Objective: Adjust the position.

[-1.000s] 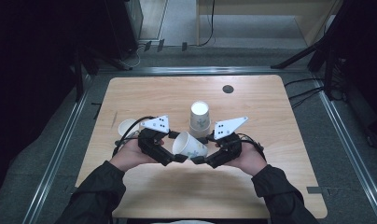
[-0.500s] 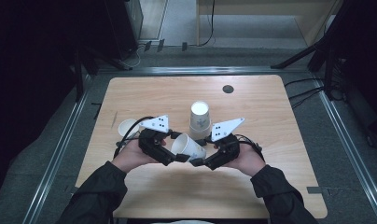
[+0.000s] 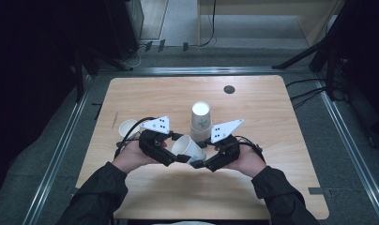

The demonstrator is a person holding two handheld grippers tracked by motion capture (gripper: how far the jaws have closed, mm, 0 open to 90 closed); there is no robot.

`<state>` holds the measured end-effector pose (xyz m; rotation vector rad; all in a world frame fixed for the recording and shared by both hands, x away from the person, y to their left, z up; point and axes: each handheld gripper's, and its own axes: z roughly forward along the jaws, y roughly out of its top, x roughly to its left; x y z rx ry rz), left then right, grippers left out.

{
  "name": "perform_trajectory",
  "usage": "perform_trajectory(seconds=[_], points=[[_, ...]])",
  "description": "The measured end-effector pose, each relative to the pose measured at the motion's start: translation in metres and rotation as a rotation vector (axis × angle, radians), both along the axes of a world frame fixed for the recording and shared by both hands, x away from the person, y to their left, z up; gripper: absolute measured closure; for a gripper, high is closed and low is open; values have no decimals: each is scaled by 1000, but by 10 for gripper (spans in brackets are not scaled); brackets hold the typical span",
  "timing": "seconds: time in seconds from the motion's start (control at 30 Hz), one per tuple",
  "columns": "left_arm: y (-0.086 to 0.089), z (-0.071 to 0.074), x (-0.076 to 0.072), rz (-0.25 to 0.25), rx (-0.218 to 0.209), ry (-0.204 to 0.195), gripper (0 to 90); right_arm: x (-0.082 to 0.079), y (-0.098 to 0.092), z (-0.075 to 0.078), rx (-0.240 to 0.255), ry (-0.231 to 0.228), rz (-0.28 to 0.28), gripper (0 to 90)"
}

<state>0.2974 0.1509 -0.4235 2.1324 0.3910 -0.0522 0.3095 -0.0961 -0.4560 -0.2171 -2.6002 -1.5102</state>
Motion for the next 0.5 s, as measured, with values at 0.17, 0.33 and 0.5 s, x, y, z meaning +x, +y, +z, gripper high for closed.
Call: perform_trajectory(seconds=[0.17, 0.33, 0.5], points=[[3, 1, 1, 10, -3, 0, 239, 0, 0, -1, 0, 0, 3, 277], [8, 3, 2, 21, 0, -2, 239, -2, 1, -2, -20, -14, -1, 246], [13, 5, 3, 29, 0, -8, 239, 0, -1, -4, -40, -12, -21, 221]])
